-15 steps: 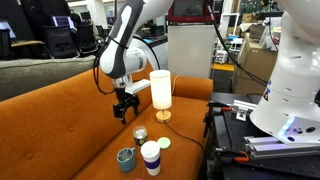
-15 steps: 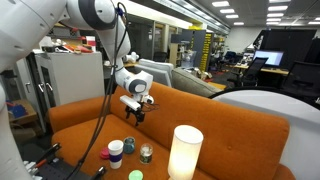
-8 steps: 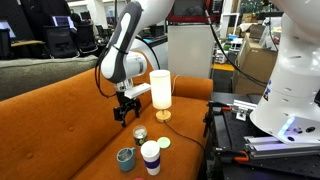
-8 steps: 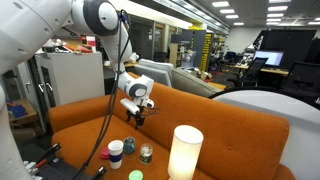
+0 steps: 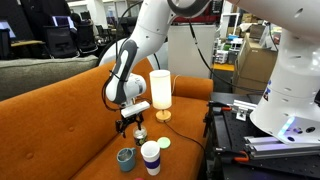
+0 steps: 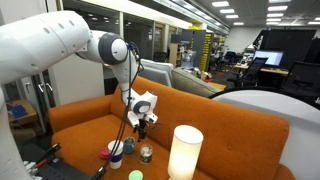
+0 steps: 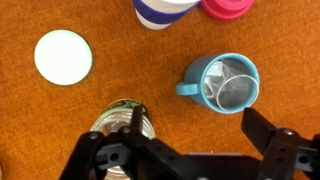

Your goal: Move the clear container to the left side of the sofa

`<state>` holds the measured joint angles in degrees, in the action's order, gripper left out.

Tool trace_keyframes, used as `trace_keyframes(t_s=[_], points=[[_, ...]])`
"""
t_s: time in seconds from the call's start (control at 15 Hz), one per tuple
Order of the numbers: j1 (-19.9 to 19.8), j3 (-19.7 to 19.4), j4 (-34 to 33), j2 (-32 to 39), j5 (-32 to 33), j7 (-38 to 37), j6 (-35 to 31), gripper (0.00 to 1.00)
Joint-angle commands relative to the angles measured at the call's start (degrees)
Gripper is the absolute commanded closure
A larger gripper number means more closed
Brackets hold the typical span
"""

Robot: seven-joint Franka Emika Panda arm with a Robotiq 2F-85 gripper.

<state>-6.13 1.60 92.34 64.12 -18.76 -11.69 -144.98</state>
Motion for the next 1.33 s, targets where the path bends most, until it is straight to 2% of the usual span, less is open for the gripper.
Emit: trace_keyframes(t_s=[0.0, 0.27, 0.53, 0.87, 1.27], points=[[-0.1, 0.0, -1.3, 0.8, 0.2, -0.5, 0.2, 0.0], [-0.4, 0.3, -2.2, 1.3, -0.1, -0.6, 0.3, 0.0], [-0.1, -0.9, -4.9, 3.3, 0.3, -2.0, 1.0, 0.0], [-0.3, -2.3, -10.9, 7.5, 1.1, -2.6, 3.3, 0.0], [-0.8, -2.4, -21.1, 14.4, 1.5, -2.8, 8.1, 0.0]])
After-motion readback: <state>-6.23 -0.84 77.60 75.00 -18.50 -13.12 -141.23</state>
